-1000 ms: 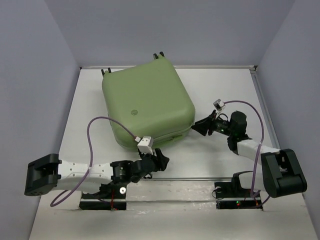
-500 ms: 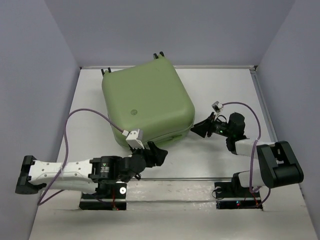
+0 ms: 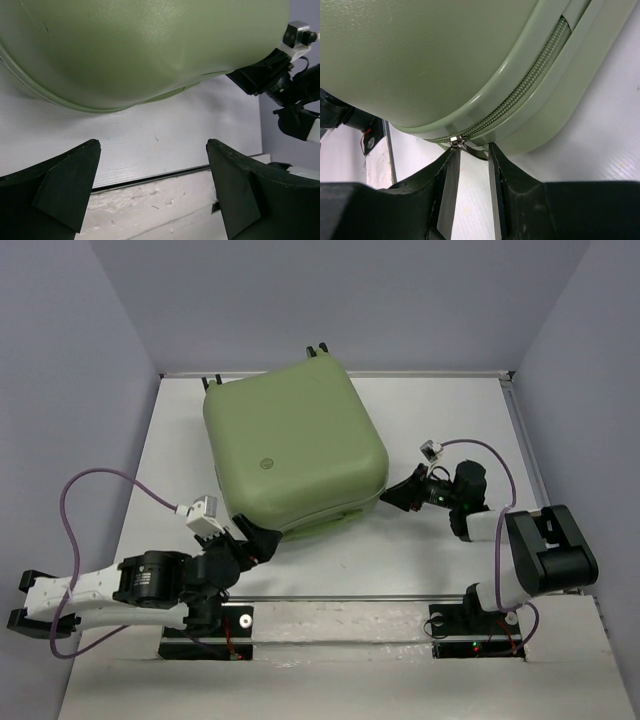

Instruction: Pack the luggage

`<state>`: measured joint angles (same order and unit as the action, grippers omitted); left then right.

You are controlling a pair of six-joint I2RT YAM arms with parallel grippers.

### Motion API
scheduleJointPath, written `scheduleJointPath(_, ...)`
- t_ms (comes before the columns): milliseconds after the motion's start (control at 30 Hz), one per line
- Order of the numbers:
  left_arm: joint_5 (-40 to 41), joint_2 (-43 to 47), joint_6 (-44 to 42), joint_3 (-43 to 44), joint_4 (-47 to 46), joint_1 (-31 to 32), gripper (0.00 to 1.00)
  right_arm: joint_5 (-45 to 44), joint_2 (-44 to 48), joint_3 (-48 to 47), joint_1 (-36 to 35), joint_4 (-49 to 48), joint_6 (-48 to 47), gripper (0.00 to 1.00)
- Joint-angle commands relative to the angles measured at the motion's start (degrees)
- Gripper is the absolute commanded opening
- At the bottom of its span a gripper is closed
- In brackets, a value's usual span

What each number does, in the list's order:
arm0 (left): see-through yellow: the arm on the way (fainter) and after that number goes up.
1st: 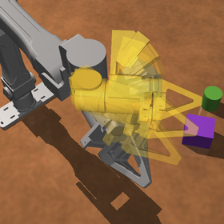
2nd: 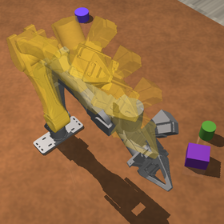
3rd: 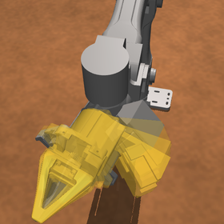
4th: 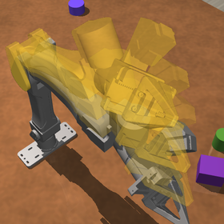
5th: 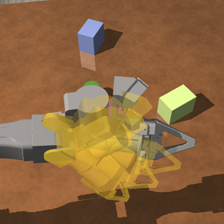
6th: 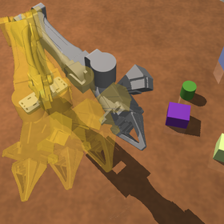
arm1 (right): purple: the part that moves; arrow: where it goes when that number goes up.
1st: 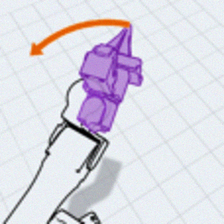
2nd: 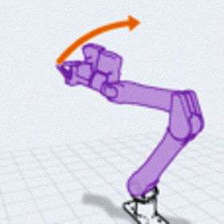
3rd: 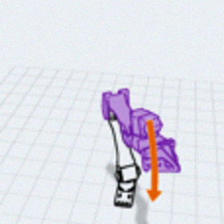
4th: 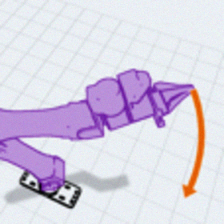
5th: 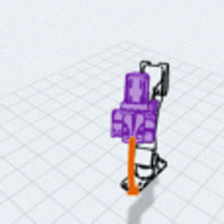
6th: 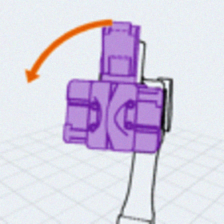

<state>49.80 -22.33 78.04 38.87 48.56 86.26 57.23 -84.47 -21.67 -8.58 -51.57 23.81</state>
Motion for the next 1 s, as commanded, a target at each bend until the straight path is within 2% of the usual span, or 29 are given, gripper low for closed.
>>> scheduleJointPath(0,5.0,-6.6,0.2,1.8,2.6,0.1,0.99,1.8,-0.6,-3.0,-0.3,-7.1,1.1,0.34)
scheduleJointPath(67,5.5,-7.7,2.8,1.6,4.8,0.1,0.99,1.3,-0.5,-2.7,-0.9,-7.4,1.2,0.25)
scheduleJointPath(200,7.0,-3.4,2.9,-2.5,3.7,0.1,0.99,0.9,-0.5,-2.8,-2.4,-7.0,1.4,0.22)
scheduleJointPath(300,7.9,-1.0,-0.9,-4.0,-0.2,0.1,0.99,-0.7,0.4,-2.0,-4.1,-6.3,0.9,0.19)
scheduleJointPath(467,7.3,-7.5,-5.6,-4.7,-5.1,-1.4,0.99,-4.0,3.8,-0.2,-5.2,-4.4,0.6,0.11)
scheduleJointPath(533,4.7,-8.9,-10.4,-5.6,-13.3,-5.3,0.99,-5.5,6.2,0.5,-5.2,-2.8,0.1,0.09)
scheduleJointPath(567,2.9,-9.5,-17.8,-7.2,-16.9,-7.7,0.99,-6.7,7.1,0.7,-5.8,-1.4,-0.3,0.08)
scheduleJointPath(600,-3.0,-9.5,-21.8,-8.4,-25.6,-13.8,0.99,-7.4,7.9,1.0,-6.4,-0.6,-0.5,0.07)
scheduleJointPath(667,-10.5,-10.0,-30.5,-12.9,-33.7,-21.0,0.99,-9.3,10.5,1.5,-6.4,3.0,-1.1,0.07)
scheduleJointPath(733,-19.3,-11.1,-33.0,-15.3,-42.0,-25.9,0.95,-12.4,12.6,1.7,-7.8,5.9,-2.2,0.07)
scheduleJointPath(867,-23.4,-15.5,-31.1,-18.8,-48.2,-26.2,0.9,-17.5,16.4,1.3,-9.2,14.5,-4.8,0.07)
scheduleJointPath(967,-21.7,-20.3,-28.4,-21.2,-52.5,-24.3,0.88,-21.1,17.4,1.4,-10.6,18.3,-5.3,0.07)
